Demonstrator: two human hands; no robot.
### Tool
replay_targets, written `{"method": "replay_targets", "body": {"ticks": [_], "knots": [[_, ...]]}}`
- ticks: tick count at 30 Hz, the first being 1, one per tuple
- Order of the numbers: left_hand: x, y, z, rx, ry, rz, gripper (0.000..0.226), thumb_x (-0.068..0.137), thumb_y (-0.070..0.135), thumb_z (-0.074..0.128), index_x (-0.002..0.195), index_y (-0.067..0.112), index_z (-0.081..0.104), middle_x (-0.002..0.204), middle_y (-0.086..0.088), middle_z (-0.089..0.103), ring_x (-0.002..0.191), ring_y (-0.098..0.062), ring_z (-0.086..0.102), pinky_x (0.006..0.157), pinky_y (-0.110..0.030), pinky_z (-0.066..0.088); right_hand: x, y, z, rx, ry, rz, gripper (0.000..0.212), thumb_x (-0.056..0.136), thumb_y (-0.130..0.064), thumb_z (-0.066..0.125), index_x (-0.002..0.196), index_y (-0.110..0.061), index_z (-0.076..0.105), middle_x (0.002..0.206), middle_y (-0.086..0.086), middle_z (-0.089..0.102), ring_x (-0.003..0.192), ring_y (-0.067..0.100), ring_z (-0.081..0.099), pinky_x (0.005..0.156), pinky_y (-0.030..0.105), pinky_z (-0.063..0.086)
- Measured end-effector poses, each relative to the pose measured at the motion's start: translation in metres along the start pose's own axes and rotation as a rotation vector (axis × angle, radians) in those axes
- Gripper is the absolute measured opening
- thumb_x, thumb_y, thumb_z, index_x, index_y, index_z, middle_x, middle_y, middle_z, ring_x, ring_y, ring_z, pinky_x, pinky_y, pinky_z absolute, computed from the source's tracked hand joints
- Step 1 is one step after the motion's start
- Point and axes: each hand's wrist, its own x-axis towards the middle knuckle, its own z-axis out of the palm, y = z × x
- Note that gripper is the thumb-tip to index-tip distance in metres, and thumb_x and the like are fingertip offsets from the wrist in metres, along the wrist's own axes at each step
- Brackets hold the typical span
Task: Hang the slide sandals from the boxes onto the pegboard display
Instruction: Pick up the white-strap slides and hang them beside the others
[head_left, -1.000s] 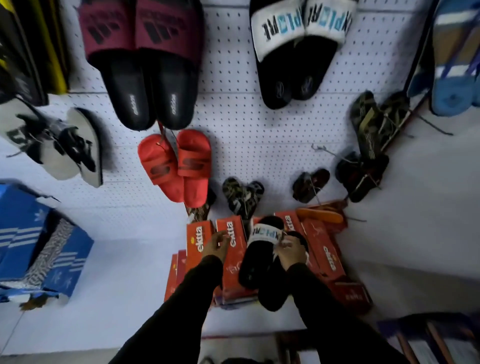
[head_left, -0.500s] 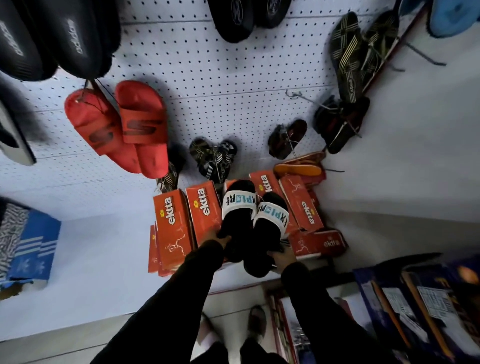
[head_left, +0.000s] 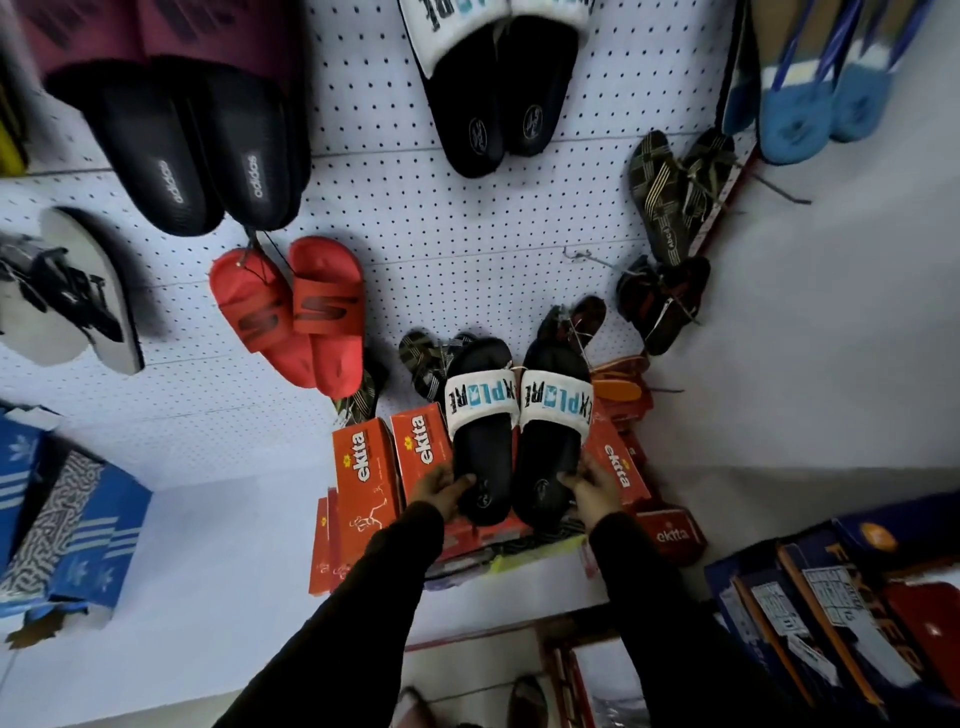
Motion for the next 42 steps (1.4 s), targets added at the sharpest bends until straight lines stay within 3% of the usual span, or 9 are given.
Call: {"method": "replay_targets", "body": {"ticks": [3, 7, 11, 14, 19, 21, 25, 32, 42], "knots": [[-0.006, 0.024, 0.003, -0.026, -0.018, 0.097, 0.015, 0.089, 0.004, 0.06, 0.089, 0.018, 0.055, 0.099, -0.005, 0.062, 0.074, -0.012, 0.059, 0.064, -0.026, 0.048, -0.005, -0.026, 0.007, 0.052, -0.003, -0.089, 0.057, 0.086, 0.008, 0.059, 0.138, -0.014, 0.053, 0.136, 0.016, 0.06, 0.128, 0.037, 0.056, 0.11, 0.057, 0.042], [-0.021, 0.068, 0.004, -0.077, -0.021, 0.264, 0.029, 0.09, 0.001, 0.057, 0.119, 0.006, 0.052, 0.101, -0.009, 0.061, 0.077, -0.012, 0.059, 0.069, -0.027, 0.049, -0.019, -0.083, 0.019, 0.025, -0.063, -0.257, 0.055, 0.087, 0.01, 0.056, 0.137, -0.012, 0.052, 0.134, 0.014, 0.061, 0.126, 0.034, 0.056, 0.109, 0.054, 0.044], [-0.037, 0.107, 0.009, -0.101, 0.05, 0.417, 0.026, 0.089, 0.003, 0.061, 0.11, 0.013, 0.05, 0.088, 0.002, 0.061, 0.069, -0.005, 0.061, 0.055, -0.015, 0.051, -0.036, -0.134, 0.029, 0.016, -0.069, -0.408, 0.054, 0.086, 0.013, 0.055, 0.138, -0.002, 0.049, 0.129, 0.009, 0.059, 0.123, 0.028, 0.056, 0.092, 0.03, 0.051], [-0.046, 0.135, 0.013, -0.132, 0.074, 0.533, 0.026, 0.087, -0.002, 0.061, 0.108, 0.009, 0.051, 0.09, -0.007, 0.063, 0.078, -0.013, 0.063, 0.064, -0.018, 0.051, -0.046, -0.167, 0.033, 0.05, -0.086, -0.461, 0.054, 0.089, 0.011, 0.055, 0.14, -0.002, 0.046, 0.128, 0.008, 0.057, 0.117, 0.023, 0.054, 0.101, 0.036, 0.046], [-0.06, 0.178, 0.019, -0.207, 0.053, 0.657, 0.032, 0.086, 0.002, 0.063, 0.117, -0.002, 0.055, 0.106, -0.021, 0.064, 0.084, -0.022, 0.062, 0.071, -0.022, 0.056, -0.041, -0.208, 0.033, 0.052, -0.131, -0.567, 0.055, 0.084, 0.001, 0.064, 0.136, -0.011, 0.052, 0.135, 0.017, 0.061, 0.128, 0.032, 0.056, 0.113, 0.05, 0.042], [-0.067, 0.198, 0.022, -0.196, 0.051, 0.728, 0.035, 0.086, 0.004, 0.063, 0.12, -0.001, 0.055, 0.107, -0.019, 0.065, 0.087, -0.024, 0.063, 0.072, -0.022, 0.057, -0.041, -0.228, 0.032, 0.06, -0.159, -0.62, 0.054, 0.081, -0.006, 0.066, 0.133, -0.015, 0.056, 0.134, 0.014, 0.062, 0.129, 0.031, 0.056, 0.113, 0.054, 0.041], [-0.082, 0.239, 0.027, -0.199, 0.051, 0.818, 0.035, 0.086, 0.007, 0.064, 0.12, 0.003, 0.056, 0.107, -0.012, 0.065, 0.089, -0.025, 0.062, 0.085, -0.039, 0.052, -0.057, -0.273, 0.033, 0.066, -0.196, -0.706, 0.051, 0.086, -0.003, 0.063, 0.133, -0.02, 0.055, 0.136, 0.011, 0.061, 0.13, 0.03, 0.055, 0.111, 0.056, 0.043], [-0.096, 0.318, 0.038, -0.177, 0.092, 0.972, 0.02, 0.078, 0.02, 0.072, 0.093, 0.029, 0.062, 0.095, 0.0, 0.066, 0.095, -0.025, 0.062, 0.092, -0.048, 0.052, -0.052, -0.352, 0.037, 0.109, -0.178, -0.798, 0.051, 0.089, 0.001, 0.06, 0.138, -0.006, 0.05, 0.138, 0.018, 0.058, 0.129, 0.036, 0.056, 0.107, 0.059, 0.045], [-0.06, 0.341, 0.048, -0.21, 0.104, 0.822, 0.027, 0.079, 0.017, 0.071, 0.103, 0.017, 0.057, 0.104, -0.011, 0.062, 0.092, -0.026, 0.061, 0.09, -0.051, 0.054, -0.017, -0.383, 0.044, 0.044, -0.197, -0.706, 0.049, 0.091, 0.008, 0.053, 0.138, -0.004, 0.049, 0.138, 0.022, 0.057, 0.127, 0.04, 0.056, 0.106, 0.057, 0.046]]}}
